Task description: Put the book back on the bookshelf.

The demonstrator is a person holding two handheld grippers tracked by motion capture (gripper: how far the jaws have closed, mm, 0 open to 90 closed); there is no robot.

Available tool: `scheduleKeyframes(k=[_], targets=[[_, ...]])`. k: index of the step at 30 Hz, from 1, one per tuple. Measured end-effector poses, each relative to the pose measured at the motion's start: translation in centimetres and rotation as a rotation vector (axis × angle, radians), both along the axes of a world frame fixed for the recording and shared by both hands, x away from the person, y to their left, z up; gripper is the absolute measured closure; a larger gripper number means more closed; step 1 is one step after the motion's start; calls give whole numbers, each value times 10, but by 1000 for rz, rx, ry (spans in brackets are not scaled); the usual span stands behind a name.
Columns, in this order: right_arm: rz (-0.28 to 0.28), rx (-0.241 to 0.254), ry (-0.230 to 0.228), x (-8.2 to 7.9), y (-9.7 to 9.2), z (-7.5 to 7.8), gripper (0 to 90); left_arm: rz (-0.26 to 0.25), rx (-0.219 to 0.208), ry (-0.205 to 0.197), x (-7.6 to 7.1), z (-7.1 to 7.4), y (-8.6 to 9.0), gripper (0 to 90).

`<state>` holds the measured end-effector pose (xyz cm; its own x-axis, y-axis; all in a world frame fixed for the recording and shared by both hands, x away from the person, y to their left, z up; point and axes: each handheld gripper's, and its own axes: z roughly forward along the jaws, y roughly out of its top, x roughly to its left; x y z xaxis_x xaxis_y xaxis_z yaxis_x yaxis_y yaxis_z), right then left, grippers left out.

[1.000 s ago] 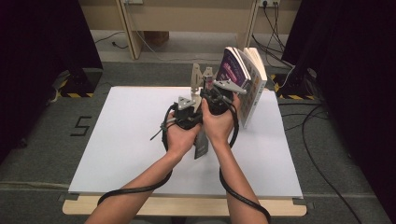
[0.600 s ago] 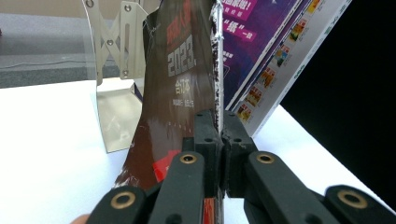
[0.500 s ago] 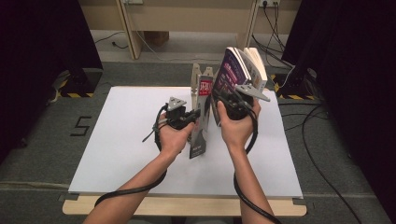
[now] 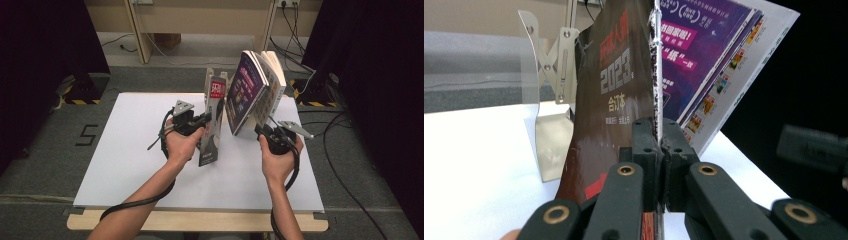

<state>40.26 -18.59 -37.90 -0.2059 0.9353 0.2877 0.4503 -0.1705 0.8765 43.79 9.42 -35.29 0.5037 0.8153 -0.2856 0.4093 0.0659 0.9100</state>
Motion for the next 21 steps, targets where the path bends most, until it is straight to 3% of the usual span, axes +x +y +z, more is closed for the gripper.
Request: scheduleKeyframes(k=[4,8,21], targets=[[-36,17,32,-11,-16,-18,647,10,-2,-21,3,6,2,869],[-46,1,62,-18,-27,-31,646,19,-3,-40,9,12,3,869],[-94,5,76,-27,-46,-41,642,95,-2,-168,46,32,0,868]])
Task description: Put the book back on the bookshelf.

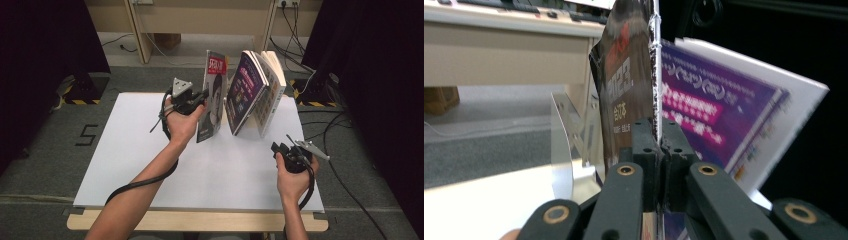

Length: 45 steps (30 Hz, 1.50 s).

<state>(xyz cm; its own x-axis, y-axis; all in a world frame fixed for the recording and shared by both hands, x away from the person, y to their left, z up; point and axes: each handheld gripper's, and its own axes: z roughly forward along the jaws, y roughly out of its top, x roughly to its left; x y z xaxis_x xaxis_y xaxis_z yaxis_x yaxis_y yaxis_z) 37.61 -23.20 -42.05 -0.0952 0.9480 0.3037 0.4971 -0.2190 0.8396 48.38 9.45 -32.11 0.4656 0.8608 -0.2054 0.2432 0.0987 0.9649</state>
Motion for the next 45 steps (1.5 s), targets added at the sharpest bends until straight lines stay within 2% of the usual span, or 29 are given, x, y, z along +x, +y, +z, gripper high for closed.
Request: scheduleKeyframes(k=[5,7,8,11,14,18,21,25,29,31,33,35,39,43,45], targets=[[1,-3,9,0,0,-4,642,55,36,-72,14,-8,-3,868],[3,-9,8,1,-1,-6,642,72,43,-82,17,-16,-4,867],[2,-9,11,1,-1,-6,642,73,53,-86,17,-21,-4,866],[3,-15,12,2,-1,-8,642,84,50,-112,14,-31,-3,865],[3,-12,12,2,-1,-9,642,82,79,-131,10,-39,-3,862],[10,-12,15,2,0,-9,638,75,95,-109,7,-56,-4,855],[6,-8,20,1,0,-9,636,77,88,-84,5,-69,-4,845],[4,-14,18,1,-1,-9,635,61,98,-84,2,-73,-4,836],[9,-7,25,1,-1,-10,631,40,82,-53,2,-74,-4,815],[7,-6,27,1,-1,-10,628,44,90,-46,4,-73,-4,791],[7,-5,31,2,0,-11,625,37,64,-14,7,-70,-3,766],[11,-4,38,2,0,-11,623,38,58,12,11,-67,-2,739],[17,-2,49,3,1,-13,620,32,-9,71,21,-61,1,730],[19,7,55,3,0,-14,617,32,-59,108,30,-53,6,731],[11,17,62,3,0,-13,617,24,-67,133,34,-49,7,738]])
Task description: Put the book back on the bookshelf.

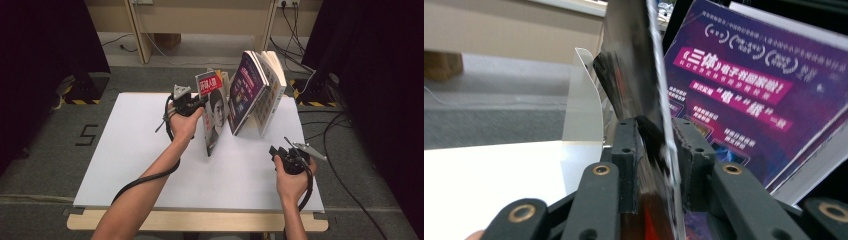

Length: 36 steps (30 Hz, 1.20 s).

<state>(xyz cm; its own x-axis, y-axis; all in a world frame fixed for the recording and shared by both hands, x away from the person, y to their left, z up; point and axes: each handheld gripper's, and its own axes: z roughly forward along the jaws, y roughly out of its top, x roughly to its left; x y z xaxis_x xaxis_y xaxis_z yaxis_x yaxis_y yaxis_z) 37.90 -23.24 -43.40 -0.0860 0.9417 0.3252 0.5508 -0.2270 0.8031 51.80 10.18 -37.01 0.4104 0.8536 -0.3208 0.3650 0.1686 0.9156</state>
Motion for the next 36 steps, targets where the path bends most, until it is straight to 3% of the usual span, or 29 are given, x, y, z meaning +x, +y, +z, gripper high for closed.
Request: scheduleKeyframes(k=[13,16,18,21,27,31,33,36], targets=[[13,-4,13,1,-1,-3,610,-22,-28,157,12,7,-1,822],[15,-8,19,2,-1,-3,610,-36,-37,182,12,7,0,850],[15,-1,21,2,-1,-4,610,-48,-43,177,11,8,0,856],[14,0,24,2,-1,-4,610,-62,-37,134,6,11,-1,860],[9,5,23,1,-2,-4,611,-53,5,-27,-3,31,-6,862],[7,6,19,1,-2,-4,611,-17,30,-132,-3,41,-9,862],[10,-2,14,1,-2,-4,611,17,46,-191,-2,40,-10,862],[12,-10,11,1,-3,-5,612,47,60,-222,0,31,-9,861]])
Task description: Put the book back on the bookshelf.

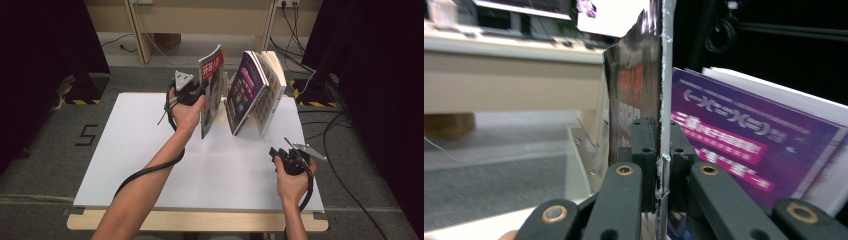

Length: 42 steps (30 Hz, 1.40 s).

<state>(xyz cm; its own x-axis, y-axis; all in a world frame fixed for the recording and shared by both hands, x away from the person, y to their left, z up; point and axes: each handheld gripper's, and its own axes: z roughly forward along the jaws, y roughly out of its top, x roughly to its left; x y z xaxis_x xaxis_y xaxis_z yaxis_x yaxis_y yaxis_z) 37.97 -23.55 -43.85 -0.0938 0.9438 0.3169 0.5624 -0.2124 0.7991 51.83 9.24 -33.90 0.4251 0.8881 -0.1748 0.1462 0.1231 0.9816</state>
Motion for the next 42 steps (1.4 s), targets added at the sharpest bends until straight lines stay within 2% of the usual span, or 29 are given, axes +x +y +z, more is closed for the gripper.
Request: scheduleKeyframes(k=[1,3,10,17,21,26,33,36,38,40,42], targets=[[1,3,4,0,0,0,612,7,6,-14,0,-4,0,860],[3,1,6,0,0,0,612,11,11,-17,-1,-10,1,859],[2,-2,6,0,0,-1,613,10,34,14,-1,-24,1,852],[1,5,14,0,1,-2,613,-1,16,49,1,-27,2,836],[0,4,14,0,0,-2,612,-24,-12,77,4,-25,3,808],[4,2,14,0,0,-2,612,-43,-57,137,10,-21,3,742],[5,2,18,1,-1,-3,612,-54,-78,197,18,-20,1,716],[4,2,17,1,-2,-4,612,-60,-87,232,21,-22,1,723],[3,3,19,1,-2,-4,612,-65,-102,277,23,-25,1,741],[1,5,21,1,-2,-3,611,-64,-107,296,24,-26,1,777],[-3,8,21,0,-2,-3,612,-64,-93,318,25,-25,1,809]])
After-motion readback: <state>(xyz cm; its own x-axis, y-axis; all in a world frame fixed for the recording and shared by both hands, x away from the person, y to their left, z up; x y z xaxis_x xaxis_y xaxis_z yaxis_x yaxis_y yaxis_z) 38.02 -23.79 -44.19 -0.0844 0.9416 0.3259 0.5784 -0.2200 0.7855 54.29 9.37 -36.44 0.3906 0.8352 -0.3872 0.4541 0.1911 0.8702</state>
